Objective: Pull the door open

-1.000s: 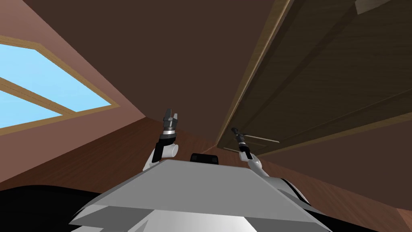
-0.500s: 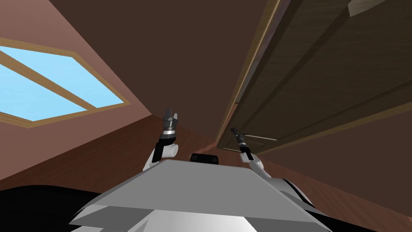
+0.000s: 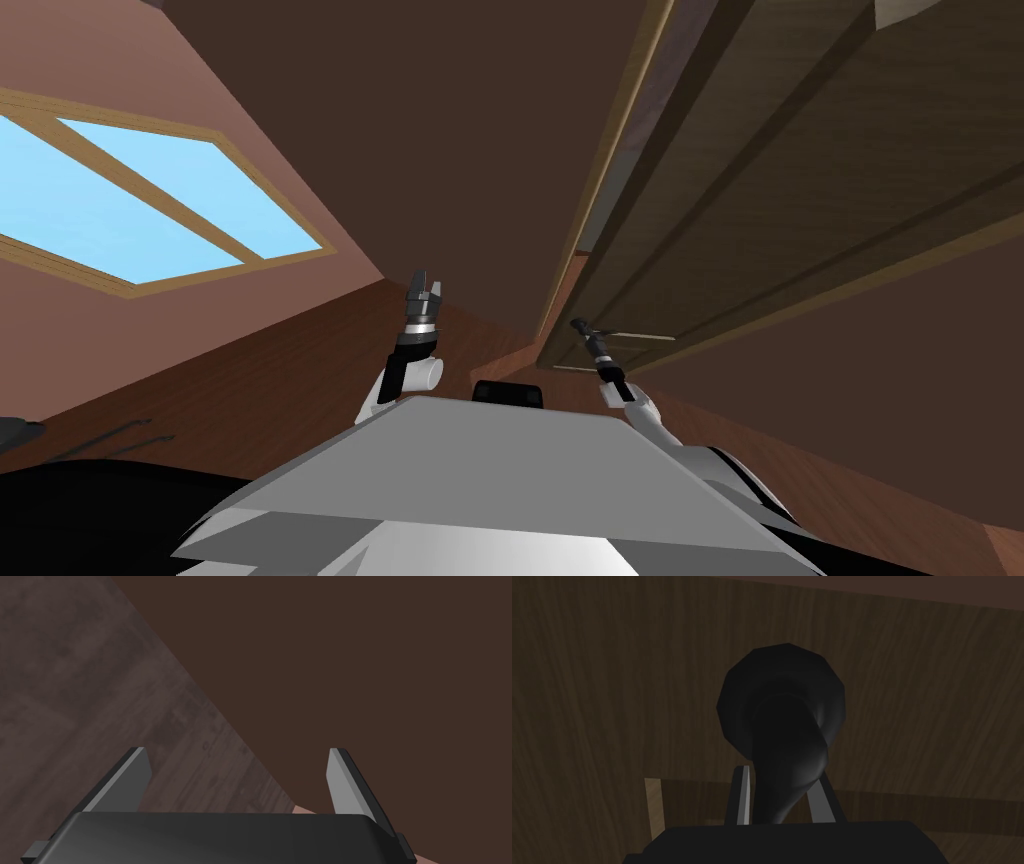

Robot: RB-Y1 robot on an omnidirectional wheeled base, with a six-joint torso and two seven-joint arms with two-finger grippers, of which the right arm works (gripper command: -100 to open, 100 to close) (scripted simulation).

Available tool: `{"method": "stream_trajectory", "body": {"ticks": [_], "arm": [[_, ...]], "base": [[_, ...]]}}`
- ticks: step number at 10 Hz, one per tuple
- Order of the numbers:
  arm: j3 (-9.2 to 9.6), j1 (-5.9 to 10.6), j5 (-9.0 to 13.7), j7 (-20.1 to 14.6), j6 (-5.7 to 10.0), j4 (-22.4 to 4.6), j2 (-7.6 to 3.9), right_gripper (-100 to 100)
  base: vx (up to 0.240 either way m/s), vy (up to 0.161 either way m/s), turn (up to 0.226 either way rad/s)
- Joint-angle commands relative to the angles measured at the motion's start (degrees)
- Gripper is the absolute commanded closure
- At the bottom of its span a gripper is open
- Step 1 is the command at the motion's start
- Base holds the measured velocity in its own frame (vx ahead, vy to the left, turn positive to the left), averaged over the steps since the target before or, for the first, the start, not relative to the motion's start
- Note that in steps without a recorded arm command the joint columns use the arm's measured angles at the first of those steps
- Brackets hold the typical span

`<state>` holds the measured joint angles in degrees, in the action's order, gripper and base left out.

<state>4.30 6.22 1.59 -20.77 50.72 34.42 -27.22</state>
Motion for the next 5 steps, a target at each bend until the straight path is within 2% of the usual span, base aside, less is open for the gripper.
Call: {"method": "stream_trajectory", "body": {"ticks": [1,2,3,4,5], "arm": [[0.95,-1.26,-0.54,-0.91,0.35,1.67,-0.65,100],[1.95,-1.76,-1.09,-1.86,1.15,2.15,-1.25,100],[1.54,-1.35,-0.84,-1.3,0.76,1.46,-0.73,100],[2.02,-2.29,-0.92,-2.19,2.46,0.98,-1.52,100],[2.12,-2.57,-0.92,-2.45,3.05,0.83,-1.82,100]], "base": [[-0.197,-0.114,0.042],[-0.192,-0.07,0.031],[-0.099,-0.026,0.004],[-0.117,-0.047,0.146],[-0.144,-0.079,0.161]]}}
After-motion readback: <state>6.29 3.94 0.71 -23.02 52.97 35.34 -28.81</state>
